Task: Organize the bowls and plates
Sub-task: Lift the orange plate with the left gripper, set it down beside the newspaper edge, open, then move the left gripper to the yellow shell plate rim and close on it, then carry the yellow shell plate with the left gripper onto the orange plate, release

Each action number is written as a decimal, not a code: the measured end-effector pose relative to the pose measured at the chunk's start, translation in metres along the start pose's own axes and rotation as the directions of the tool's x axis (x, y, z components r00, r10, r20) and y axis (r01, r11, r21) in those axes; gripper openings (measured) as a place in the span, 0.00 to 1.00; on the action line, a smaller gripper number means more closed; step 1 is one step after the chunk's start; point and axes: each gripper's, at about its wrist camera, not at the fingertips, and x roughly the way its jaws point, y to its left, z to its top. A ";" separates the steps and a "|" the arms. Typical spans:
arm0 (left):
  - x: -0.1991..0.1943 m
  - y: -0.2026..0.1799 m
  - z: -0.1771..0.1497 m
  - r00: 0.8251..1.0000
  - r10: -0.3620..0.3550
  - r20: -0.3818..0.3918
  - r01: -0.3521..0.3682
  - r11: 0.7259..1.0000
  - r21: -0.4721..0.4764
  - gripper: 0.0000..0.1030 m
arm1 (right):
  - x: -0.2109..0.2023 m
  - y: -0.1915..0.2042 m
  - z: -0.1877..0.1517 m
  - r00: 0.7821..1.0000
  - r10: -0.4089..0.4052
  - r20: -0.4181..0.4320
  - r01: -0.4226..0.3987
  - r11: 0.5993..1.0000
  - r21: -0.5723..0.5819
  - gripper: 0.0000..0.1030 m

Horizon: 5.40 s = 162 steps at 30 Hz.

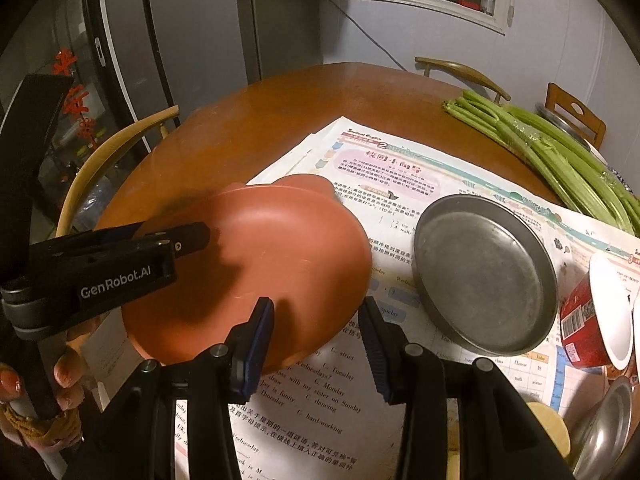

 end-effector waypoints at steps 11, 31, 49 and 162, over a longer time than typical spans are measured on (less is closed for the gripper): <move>-0.032 -0.001 -0.002 0.998 -0.007 0.063 0.007 1.000 0.004 0.55 | -0.026 -0.006 0.000 0.997 -0.021 0.068 0.020 1.000 0.020 0.43; -0.098 -0.076 -0.034 0.982 -0.161 0.098 0.145 0.977 0.159 0.61 | -0.122 -0.052 -0.061 0.978 -0.086 0.191 0.056 0.986 0.155 0.45; -0.064 -0.174 -0.088 0.975 -0.208 -0.073 0.220 0.906 0.362 0.61 | -0.155 -0.099 -0.166 0.974 -0.175 0.142 0.123 0.940 0.318 0.47; -0.006 -0.022 0.015 0.999 -0.030 0.024 0.028 0.996 0.084 0.49 | -0.030 0.021 -0.013 0.997 0.041 0.071 -0.044 0.998 0.050 0.49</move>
